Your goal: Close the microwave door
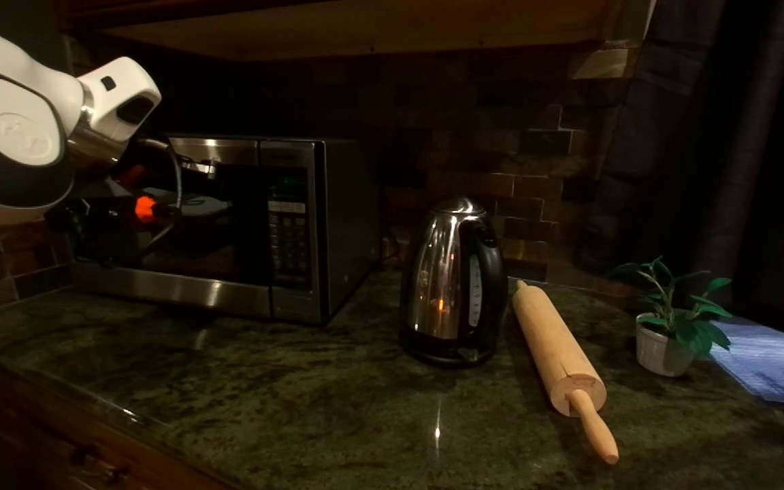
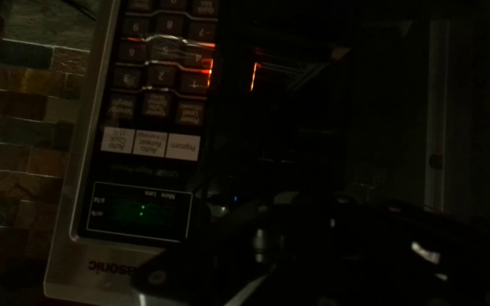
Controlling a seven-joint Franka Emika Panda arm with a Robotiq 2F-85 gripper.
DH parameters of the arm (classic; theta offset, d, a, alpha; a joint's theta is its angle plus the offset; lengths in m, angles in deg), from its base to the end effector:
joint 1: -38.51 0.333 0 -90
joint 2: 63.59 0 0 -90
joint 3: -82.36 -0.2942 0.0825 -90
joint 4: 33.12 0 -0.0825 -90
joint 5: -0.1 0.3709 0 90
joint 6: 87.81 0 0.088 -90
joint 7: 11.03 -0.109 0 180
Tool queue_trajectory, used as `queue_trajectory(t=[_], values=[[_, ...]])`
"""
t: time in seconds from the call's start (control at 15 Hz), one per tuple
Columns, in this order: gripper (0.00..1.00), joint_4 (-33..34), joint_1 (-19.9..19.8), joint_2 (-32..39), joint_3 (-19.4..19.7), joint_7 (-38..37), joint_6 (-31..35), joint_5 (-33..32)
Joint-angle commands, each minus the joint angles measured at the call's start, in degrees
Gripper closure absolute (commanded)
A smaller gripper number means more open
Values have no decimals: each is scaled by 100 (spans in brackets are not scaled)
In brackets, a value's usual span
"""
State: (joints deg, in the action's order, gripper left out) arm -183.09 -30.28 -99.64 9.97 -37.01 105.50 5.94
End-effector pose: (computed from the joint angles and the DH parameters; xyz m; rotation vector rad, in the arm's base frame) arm 0.4679 0.0439 0.4205 2.4473 -0.3027 1.4588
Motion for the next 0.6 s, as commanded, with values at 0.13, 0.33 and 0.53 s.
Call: queue_trajectory(t=[0.13,0.33,0.53], values=[[99,2,50,38,-27,295,-15,321],[99,2,50,38,-26,295,-15,321],[99,2,51,38,-26,295,-15,321]])
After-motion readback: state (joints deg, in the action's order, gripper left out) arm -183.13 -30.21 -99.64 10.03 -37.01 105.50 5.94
